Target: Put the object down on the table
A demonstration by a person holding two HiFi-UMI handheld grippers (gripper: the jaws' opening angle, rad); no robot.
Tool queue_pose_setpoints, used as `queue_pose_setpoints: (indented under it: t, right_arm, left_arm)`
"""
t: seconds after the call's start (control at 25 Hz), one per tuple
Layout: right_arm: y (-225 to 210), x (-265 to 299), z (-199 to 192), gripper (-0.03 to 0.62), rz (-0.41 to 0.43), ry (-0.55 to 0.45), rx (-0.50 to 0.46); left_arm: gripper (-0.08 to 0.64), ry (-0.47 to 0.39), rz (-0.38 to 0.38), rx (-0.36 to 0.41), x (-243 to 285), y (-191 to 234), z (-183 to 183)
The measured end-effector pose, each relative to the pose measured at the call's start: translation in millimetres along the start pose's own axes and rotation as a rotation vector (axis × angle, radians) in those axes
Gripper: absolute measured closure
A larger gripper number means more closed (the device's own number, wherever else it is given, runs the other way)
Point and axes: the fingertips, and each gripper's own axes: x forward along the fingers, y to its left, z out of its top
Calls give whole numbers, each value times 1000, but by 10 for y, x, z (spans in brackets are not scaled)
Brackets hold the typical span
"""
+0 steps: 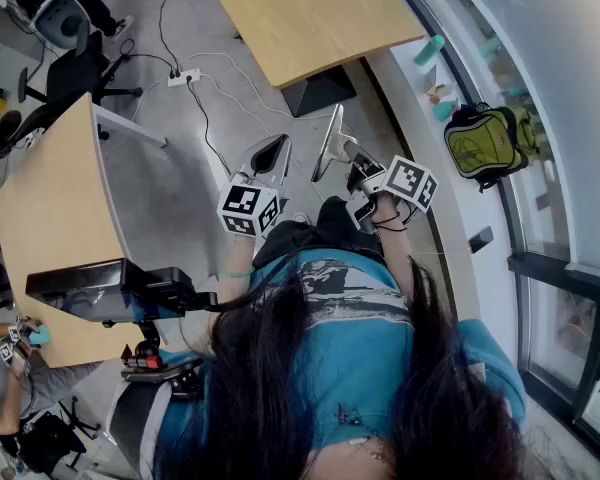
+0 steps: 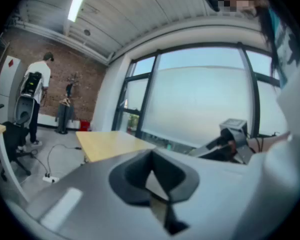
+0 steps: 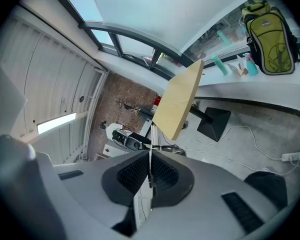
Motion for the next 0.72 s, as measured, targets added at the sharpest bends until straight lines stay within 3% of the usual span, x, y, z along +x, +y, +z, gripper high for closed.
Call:
queue_pose_setpoints:
  t: [0.28,0.72]
  right_arm:
    - [13,23,190,578,0,1,-7]
    - [-119,963,1198,578,6,1,-5]
  left_arm:
    - [557,-27,18,0,97,39,99]
    - [558,-17,97,-27,922,807,212]
